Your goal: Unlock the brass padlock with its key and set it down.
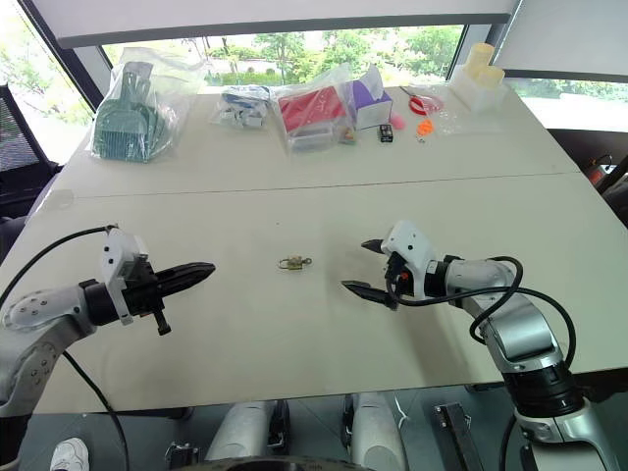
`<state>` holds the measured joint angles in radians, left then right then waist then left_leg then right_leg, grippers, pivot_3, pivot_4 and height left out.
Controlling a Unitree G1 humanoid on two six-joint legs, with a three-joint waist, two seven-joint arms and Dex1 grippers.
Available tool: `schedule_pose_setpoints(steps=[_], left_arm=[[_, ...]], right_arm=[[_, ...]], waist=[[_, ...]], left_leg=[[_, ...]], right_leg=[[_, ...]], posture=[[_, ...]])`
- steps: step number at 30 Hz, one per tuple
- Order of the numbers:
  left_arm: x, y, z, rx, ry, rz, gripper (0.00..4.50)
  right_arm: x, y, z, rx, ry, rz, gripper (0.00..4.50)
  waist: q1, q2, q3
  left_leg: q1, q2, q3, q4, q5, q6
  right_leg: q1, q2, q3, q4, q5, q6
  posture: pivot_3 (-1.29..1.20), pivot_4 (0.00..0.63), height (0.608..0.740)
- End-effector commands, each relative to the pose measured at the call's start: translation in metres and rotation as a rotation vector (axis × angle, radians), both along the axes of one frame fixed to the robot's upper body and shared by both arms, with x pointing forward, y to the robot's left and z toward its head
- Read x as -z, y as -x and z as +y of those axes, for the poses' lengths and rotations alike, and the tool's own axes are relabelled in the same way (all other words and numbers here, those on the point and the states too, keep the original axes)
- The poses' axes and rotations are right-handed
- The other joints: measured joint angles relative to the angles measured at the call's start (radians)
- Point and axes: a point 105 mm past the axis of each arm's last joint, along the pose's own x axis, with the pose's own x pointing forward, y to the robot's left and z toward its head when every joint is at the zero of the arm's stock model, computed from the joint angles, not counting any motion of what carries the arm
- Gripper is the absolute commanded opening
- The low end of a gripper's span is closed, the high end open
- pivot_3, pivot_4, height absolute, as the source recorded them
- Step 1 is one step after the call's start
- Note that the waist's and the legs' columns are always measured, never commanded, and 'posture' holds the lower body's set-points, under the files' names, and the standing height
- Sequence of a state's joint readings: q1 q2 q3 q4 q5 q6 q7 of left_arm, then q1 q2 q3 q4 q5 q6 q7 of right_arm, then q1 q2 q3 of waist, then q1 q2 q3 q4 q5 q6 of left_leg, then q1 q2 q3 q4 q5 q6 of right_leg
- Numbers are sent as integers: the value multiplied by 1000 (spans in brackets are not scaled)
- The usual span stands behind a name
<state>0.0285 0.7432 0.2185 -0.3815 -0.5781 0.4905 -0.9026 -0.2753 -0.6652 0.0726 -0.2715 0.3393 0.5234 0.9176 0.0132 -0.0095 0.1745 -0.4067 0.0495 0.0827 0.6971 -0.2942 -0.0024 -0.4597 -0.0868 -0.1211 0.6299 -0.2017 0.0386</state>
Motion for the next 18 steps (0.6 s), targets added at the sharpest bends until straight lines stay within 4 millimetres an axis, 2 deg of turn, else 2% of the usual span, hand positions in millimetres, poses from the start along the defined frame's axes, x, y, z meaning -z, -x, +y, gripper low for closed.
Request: schedule_pose_setpoints(steps=[1,10,18], left_arm=[[-8,-3,2,1,-10,-48,0],[-12,-7,-5,73,-25,-57,0],[-18,-25,-20,217,-51,-58,0]], right_arm=[[-12,-1,6,-26,-12,-51,4468],[-14,-2,8,-36,-1,-60,4468],[-16,-5,8,-19,6,-80,4468]], waist=[[1,0,0],[0,0,0],[1,0,0]], left_leg=[[0,0,0,0,0,0],[0,0,0,0,0,0],[0,0,0,0,0,0]], right_leg=[[0,0,0,0,0,0],[0,0,0,0,0,0],[0,0,0,0,0,1]], posture=[[0,150,740],[0,150,740],[0,150,740]])
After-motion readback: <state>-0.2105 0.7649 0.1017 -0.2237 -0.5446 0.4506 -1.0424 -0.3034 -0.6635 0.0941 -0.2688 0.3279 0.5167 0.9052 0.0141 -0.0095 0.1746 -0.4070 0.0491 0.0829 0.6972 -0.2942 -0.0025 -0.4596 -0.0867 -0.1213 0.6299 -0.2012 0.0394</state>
